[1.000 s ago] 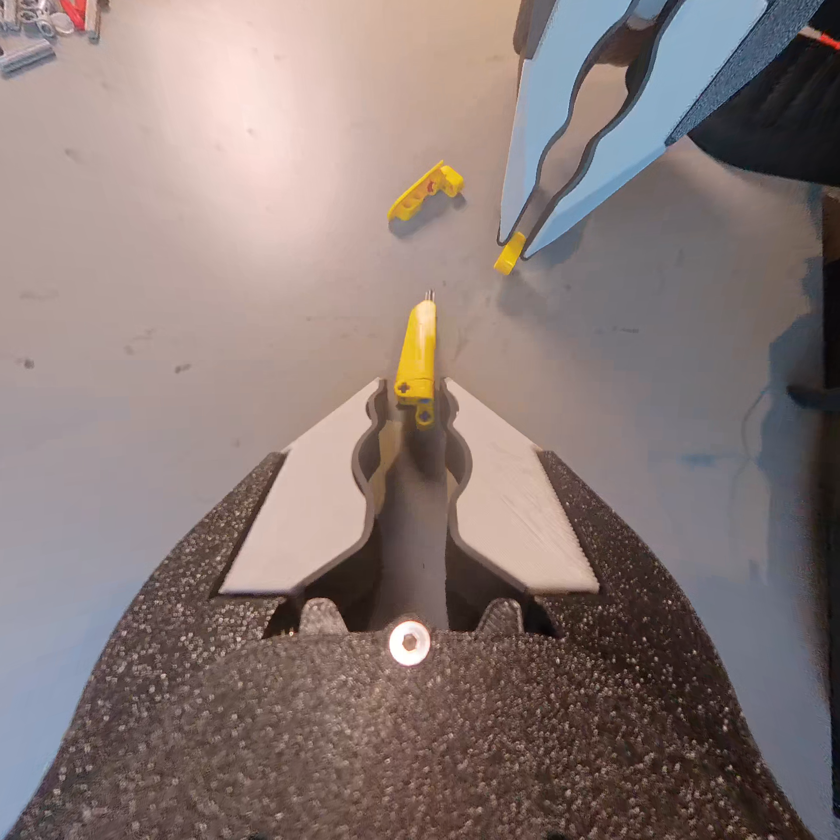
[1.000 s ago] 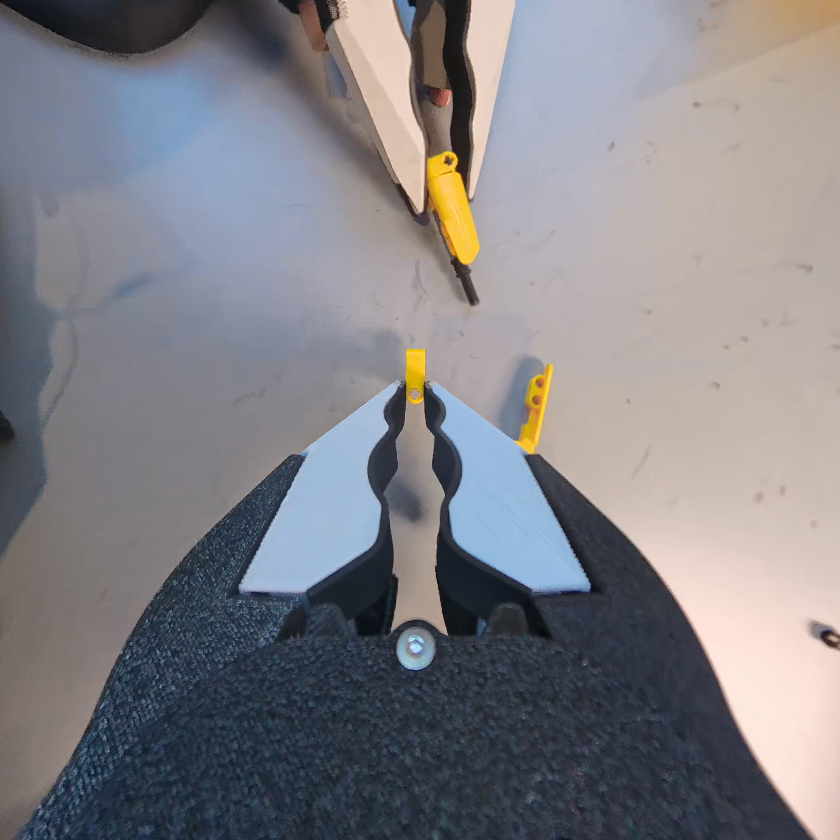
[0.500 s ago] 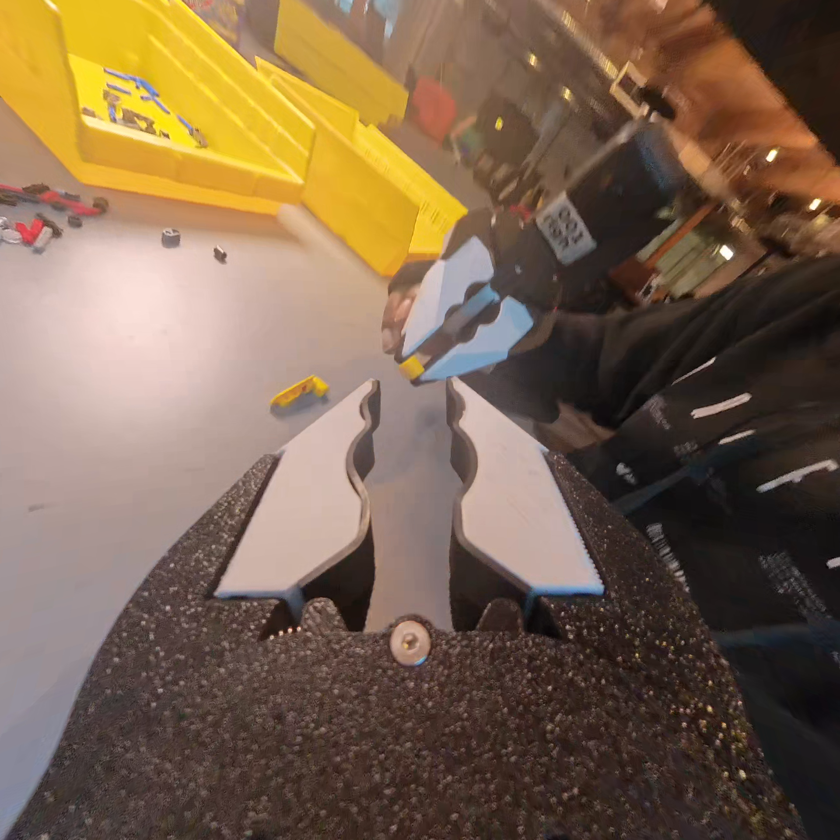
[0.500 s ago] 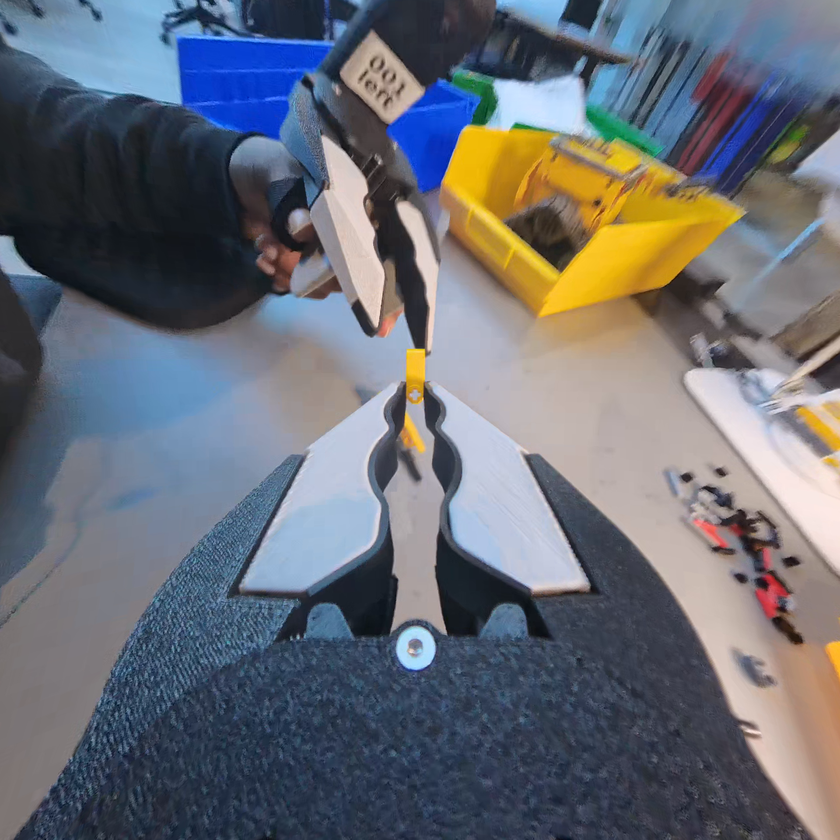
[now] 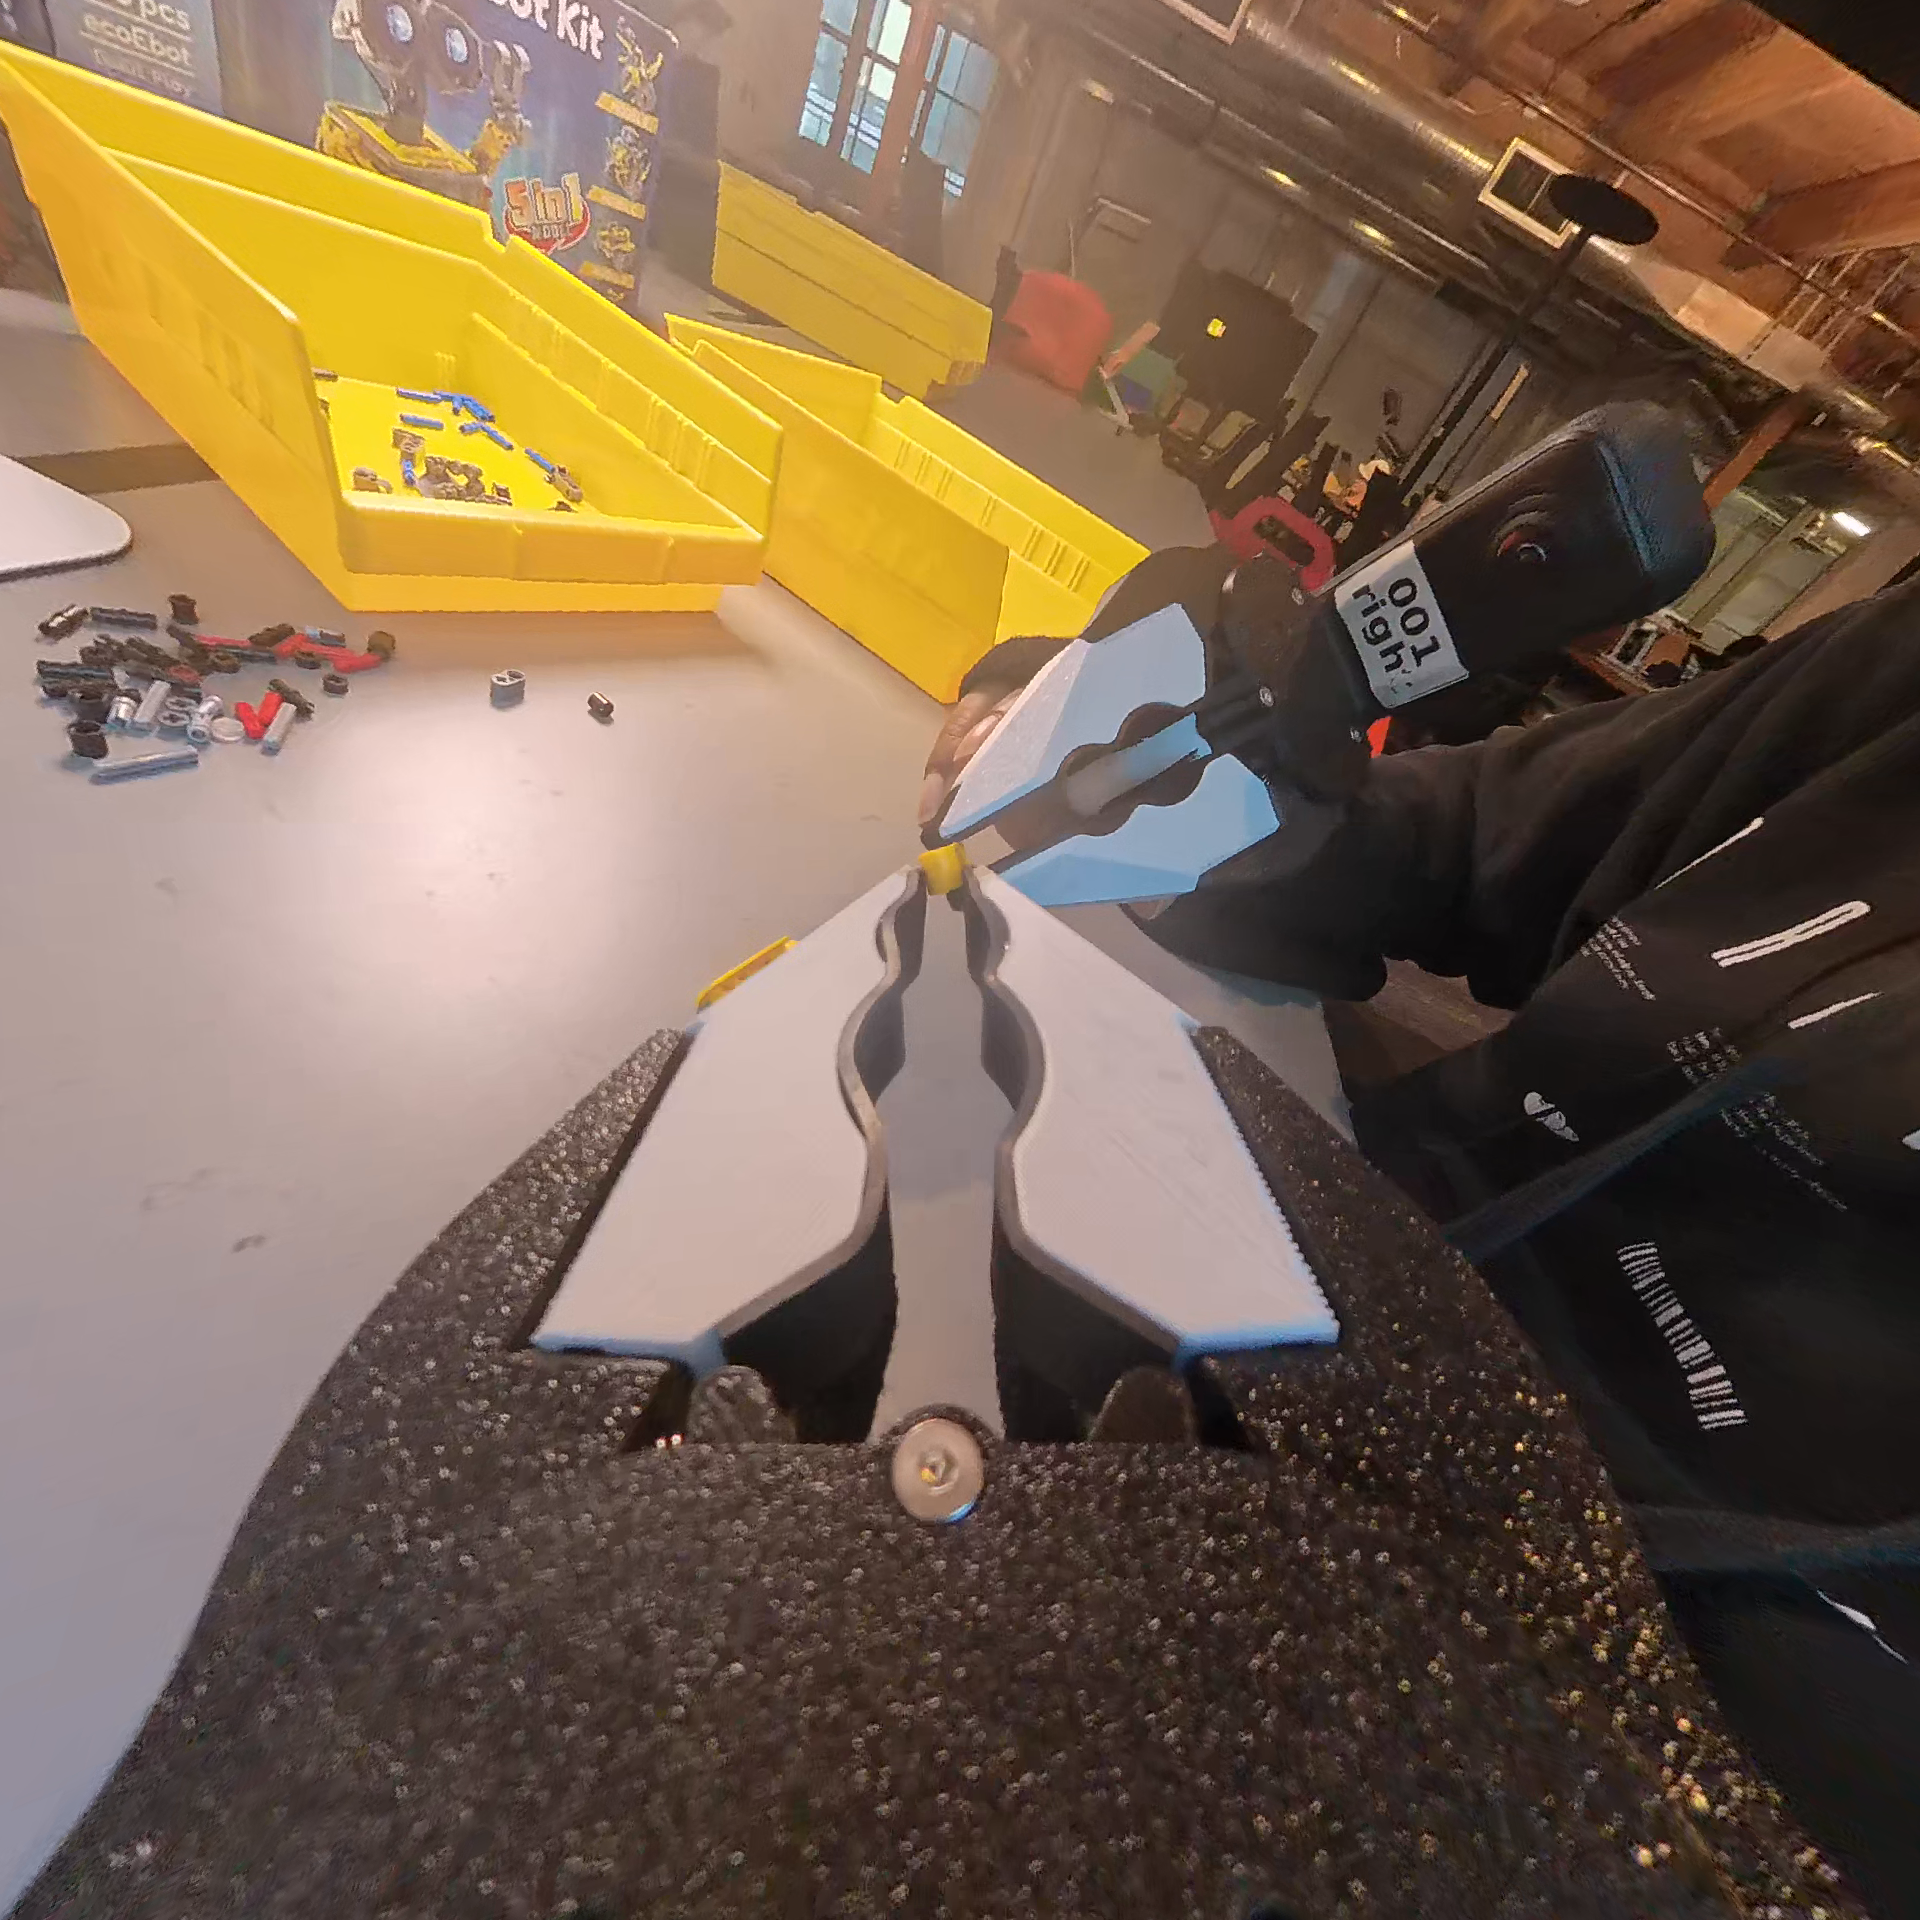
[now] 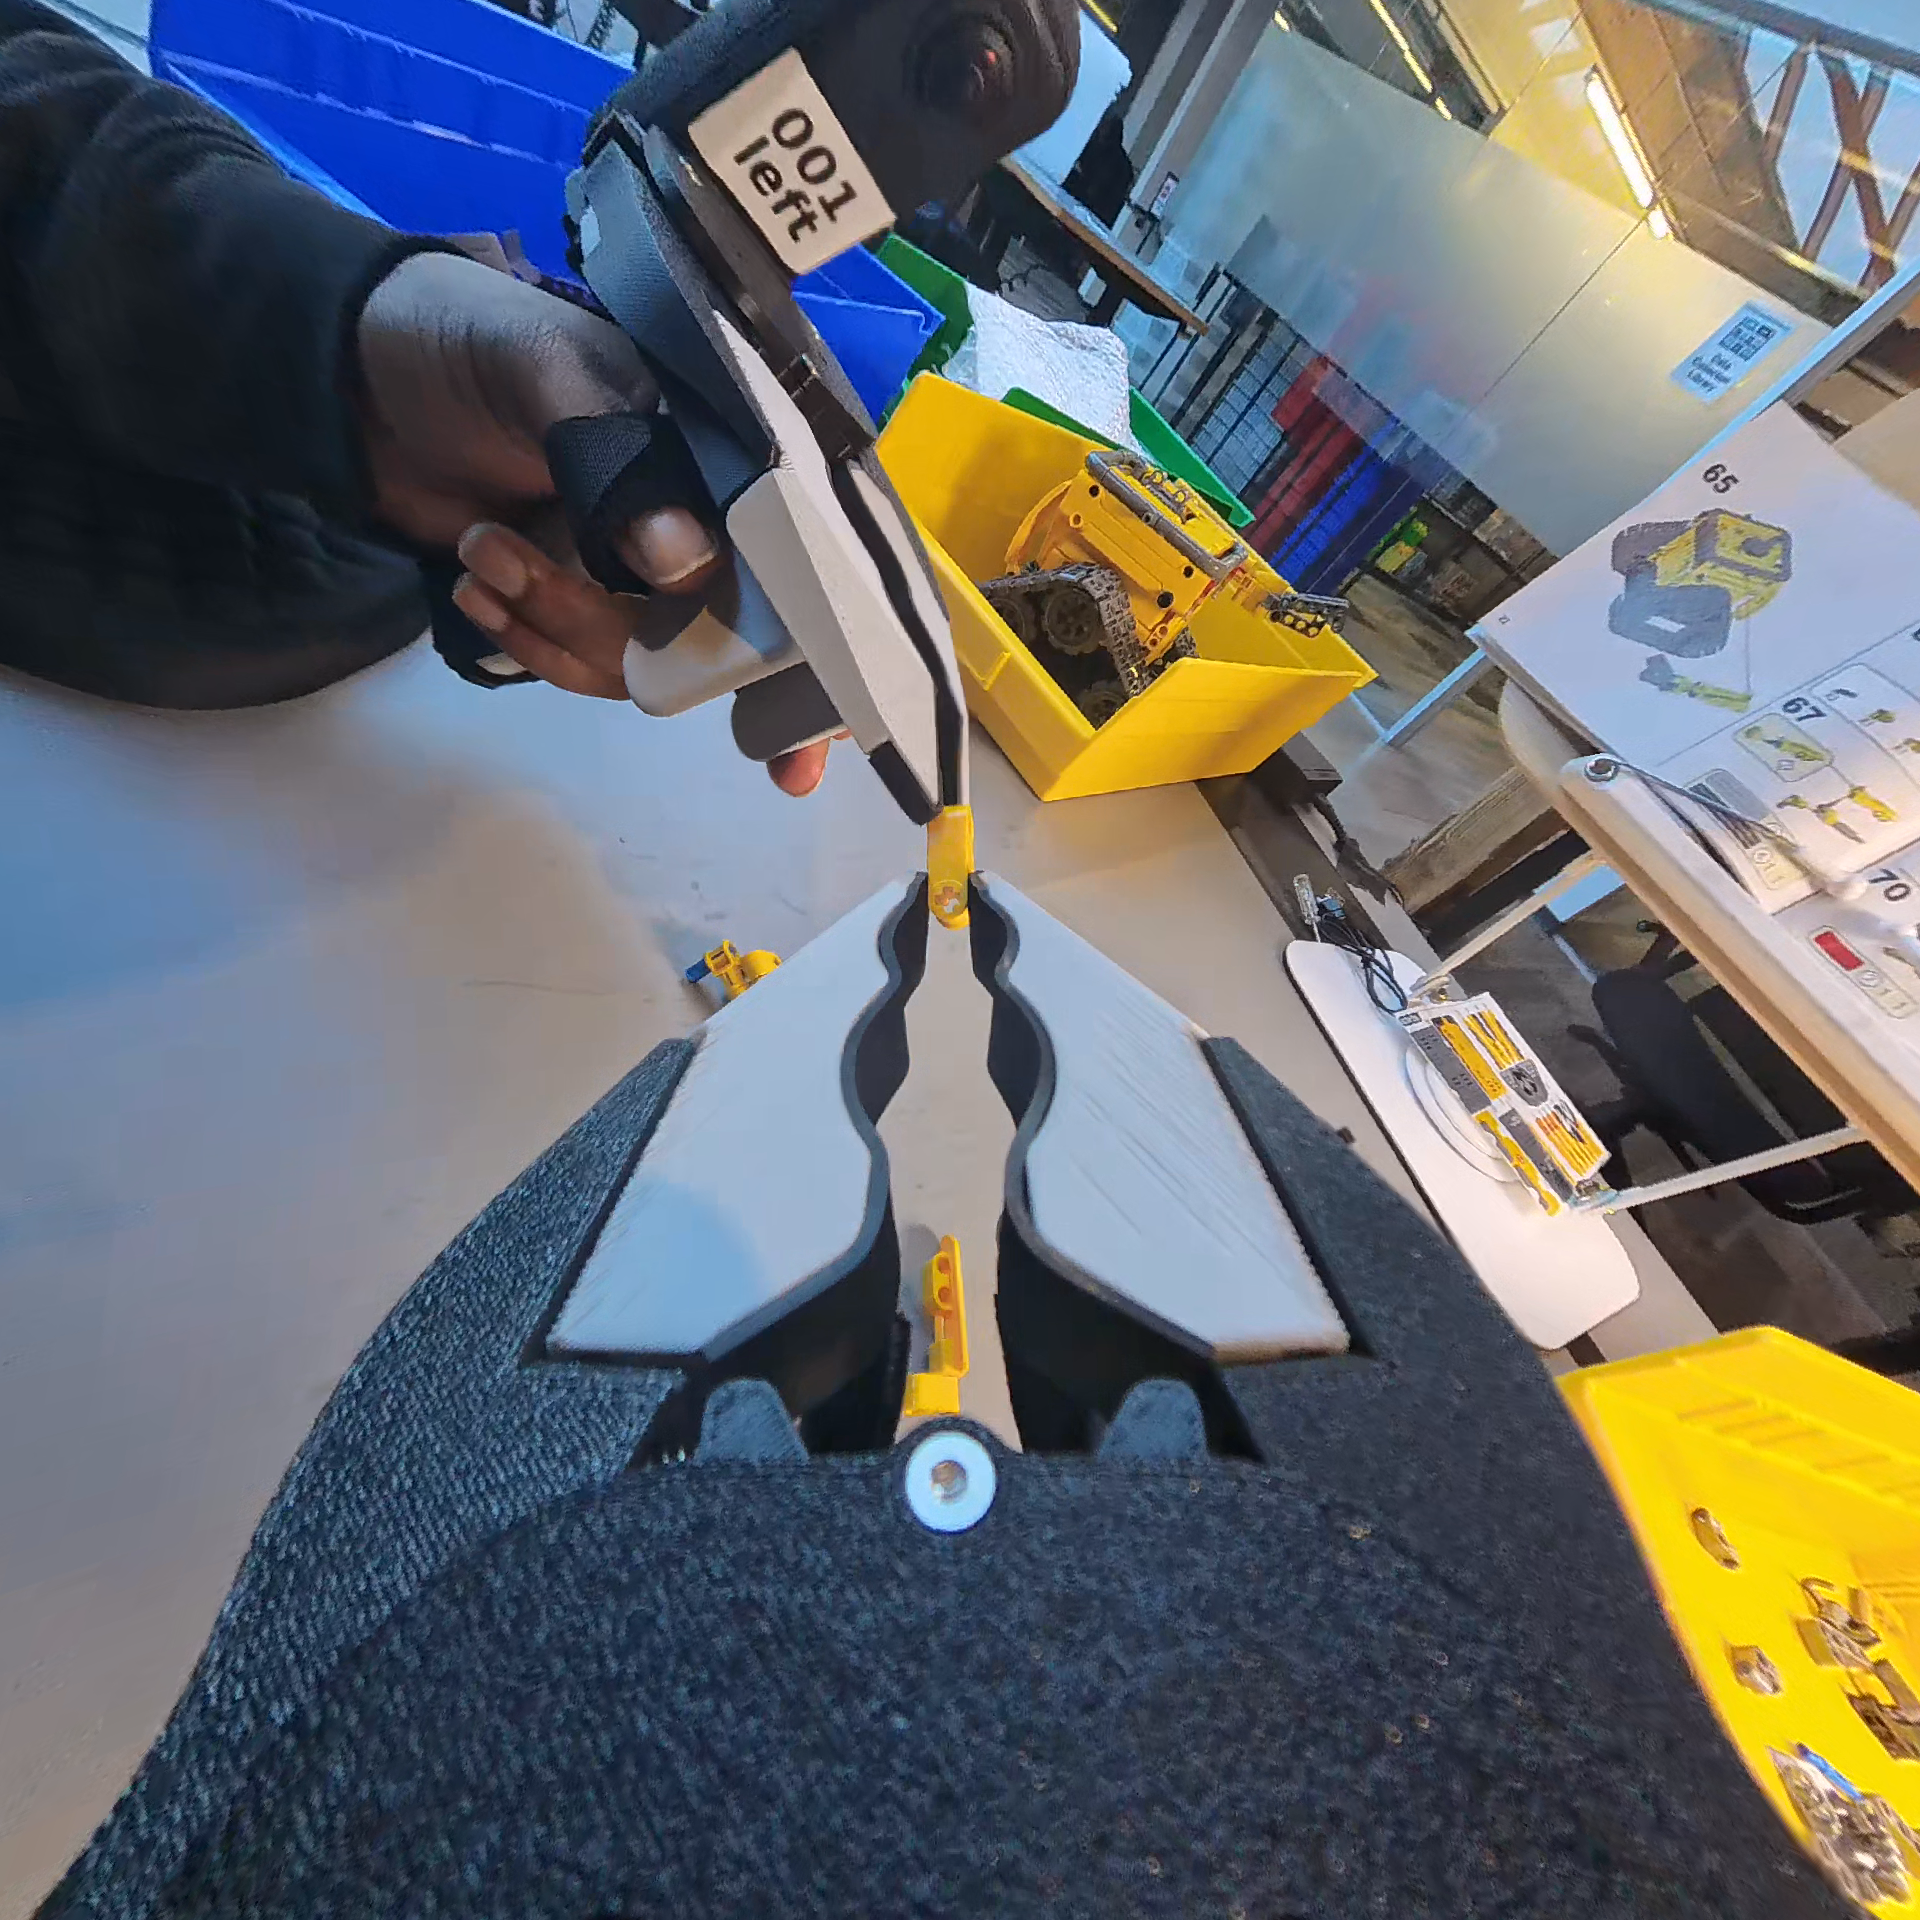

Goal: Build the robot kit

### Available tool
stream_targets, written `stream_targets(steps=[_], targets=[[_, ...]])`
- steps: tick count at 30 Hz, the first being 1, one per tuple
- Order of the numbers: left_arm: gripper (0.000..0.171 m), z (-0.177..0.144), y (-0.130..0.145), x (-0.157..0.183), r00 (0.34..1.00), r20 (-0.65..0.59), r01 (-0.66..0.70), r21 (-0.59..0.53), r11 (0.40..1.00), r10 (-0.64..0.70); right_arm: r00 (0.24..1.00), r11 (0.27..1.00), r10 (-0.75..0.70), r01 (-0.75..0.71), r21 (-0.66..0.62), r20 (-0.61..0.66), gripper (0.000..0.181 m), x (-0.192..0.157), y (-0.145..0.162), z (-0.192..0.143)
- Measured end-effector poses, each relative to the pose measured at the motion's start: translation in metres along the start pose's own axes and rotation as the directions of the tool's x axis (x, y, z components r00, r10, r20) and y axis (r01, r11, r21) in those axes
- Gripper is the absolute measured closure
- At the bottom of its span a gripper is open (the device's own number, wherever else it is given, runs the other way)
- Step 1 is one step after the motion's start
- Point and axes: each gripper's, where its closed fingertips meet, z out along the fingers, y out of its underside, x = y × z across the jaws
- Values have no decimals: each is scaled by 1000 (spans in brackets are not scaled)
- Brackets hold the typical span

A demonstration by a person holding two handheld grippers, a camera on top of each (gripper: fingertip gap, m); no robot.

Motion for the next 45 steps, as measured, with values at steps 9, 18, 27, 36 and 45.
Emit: stream_targets(steps=[9, 18, 27, 36, 45], targets=[[165, -2, -4, 13, 994, -68, -82, 3, 997, 82, 981, 982, -181, 184, 36, -76, 174, -1, -13, -4], [165, -5, 27, 46, 776, -226, -623, -123, 773, 589, 569, 826, 492, -544, -147, 659, 158, -42, -17, -28], [156, -1, 12, 30, 874, -111, -481, -73, 874, 473, 660, 838, 430, -545, -2, 616, 171, -33, -17, -18], [163, 2, -21, 23, 975, -53, -214, 67, 975, 217, 992, 975, 69, -89, 205, 102, 171, 4, -26, -7], [165, 5, 10, 19, 850, -39, -521, -204, 829, 525, 949, 997, 36, -57, 59, 315, 172, -17, -7, -7]])
